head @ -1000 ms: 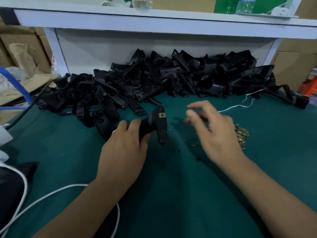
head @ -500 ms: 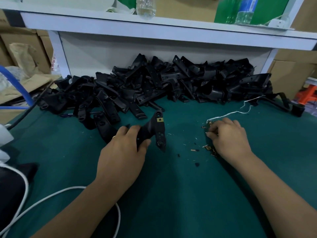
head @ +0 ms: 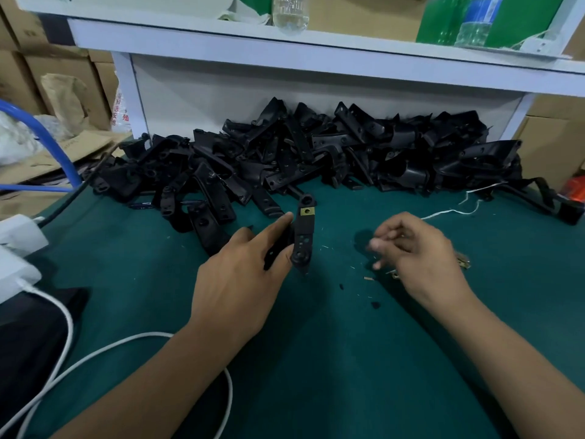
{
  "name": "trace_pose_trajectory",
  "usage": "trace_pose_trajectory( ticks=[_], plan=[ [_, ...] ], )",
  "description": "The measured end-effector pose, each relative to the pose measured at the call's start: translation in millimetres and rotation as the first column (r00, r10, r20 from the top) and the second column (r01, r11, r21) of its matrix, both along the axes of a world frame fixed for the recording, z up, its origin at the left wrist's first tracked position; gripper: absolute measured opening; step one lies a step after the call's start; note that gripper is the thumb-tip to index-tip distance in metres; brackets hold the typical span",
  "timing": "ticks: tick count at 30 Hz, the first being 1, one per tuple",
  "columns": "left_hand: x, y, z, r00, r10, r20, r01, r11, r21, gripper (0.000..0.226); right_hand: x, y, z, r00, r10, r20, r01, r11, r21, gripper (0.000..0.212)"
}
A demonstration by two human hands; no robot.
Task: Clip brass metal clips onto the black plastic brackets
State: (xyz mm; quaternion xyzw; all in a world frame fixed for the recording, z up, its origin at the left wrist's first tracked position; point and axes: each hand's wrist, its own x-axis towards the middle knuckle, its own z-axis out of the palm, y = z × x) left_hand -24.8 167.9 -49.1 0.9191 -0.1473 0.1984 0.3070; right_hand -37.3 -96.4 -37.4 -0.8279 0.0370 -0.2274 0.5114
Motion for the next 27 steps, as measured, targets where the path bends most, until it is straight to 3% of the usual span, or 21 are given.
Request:
trace_pose_trajectory(
  ticks=[2, 9, 16, 19, 27],
  plan=[
    [0, -1, 0, 1.000, -0.011, -0.003, 0.011, 1.000, 0.008, 0.047, -1, 12, -3, 0.988, 0.156, 0.012, -0.155, 0.970, 0.187, 0.016],
    [-1, 0, 1, 0.990, -0.143, 0.014, 0.143, 0.990, 0.002, 0.041, -6, 33, -1, 0.919, 0.380, 0.108, -0.393, 0.860, 0.325, 0.017],
    [0, -3, 3, 0.978, -0.201, 0.051, 0.198, 0.978, 0.070, 0.042, -16, 46, 3, 0.846, 0.522, 0.110, -0.513, 0.738, 0.438, 0.024],
    [0, -2, 2, 0.977, -0.208, 0.039, 0.204, 0.974, 0.101, 0.058, -19, 54, 5, 0.814, 0.564, 0.140, -0.541, 0.649, 0.534, 0.028],
    [-3, -5, 6, 0.971, -0.226, 0.083, 0.212, 0.966, 0.147, 0.071, -24, 63, 11, 0.830, 0.547, 0.111, -0.481, 0.601, 0.639, 0.035]
  ],
)
